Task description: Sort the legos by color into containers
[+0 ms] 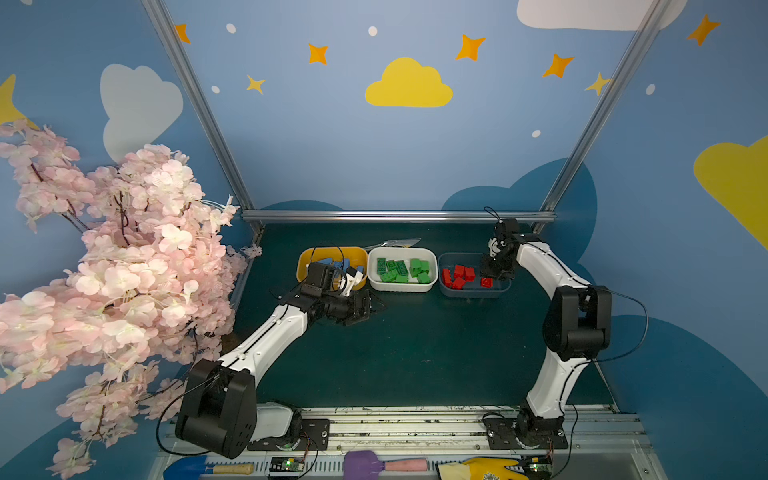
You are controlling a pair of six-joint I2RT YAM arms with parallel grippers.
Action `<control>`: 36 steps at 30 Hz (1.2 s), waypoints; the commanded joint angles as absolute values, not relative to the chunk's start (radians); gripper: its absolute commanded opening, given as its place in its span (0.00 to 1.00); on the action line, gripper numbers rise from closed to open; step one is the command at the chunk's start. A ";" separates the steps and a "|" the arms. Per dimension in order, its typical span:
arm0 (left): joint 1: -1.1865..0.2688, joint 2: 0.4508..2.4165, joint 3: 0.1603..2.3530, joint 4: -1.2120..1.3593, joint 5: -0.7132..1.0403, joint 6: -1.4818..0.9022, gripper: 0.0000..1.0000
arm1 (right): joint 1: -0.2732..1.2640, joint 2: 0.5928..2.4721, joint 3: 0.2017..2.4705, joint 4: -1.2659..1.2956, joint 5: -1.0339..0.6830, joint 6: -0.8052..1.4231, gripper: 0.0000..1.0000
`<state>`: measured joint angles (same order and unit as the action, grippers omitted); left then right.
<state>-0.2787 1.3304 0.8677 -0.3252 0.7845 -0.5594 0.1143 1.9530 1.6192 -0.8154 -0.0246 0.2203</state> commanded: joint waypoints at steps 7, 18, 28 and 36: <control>-0.264 1.307 0.867 -0.325 0.796 -0.539 1.00 | 0.103 2.118 1.787 -0.886 -0.082 0.197 0.28; -0.212 1.273 0.871 -0.401 0.781 -0.492 1.00 | 0.087 1.991 1.734 -0.926 -0.139 0.209 0.57; -0.164 1.114 0.783 -0.487 0.325 -0.264 1.00 | 0.101 1.466 1.205 -0.573 -0.215 0.165 0.87; -0.131 0.981 0.511 -0.091 -0.032 -0.202 1.00 | 0.094 1.079 0.640 -0.131 0.001 0.125 0.89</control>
<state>-0.1501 0.9844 0.5236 -0.2649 0.1310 -0.2573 0.0990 1.1572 0.7677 -0.3637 -0.0937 0.1658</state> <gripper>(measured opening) 0.997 0.886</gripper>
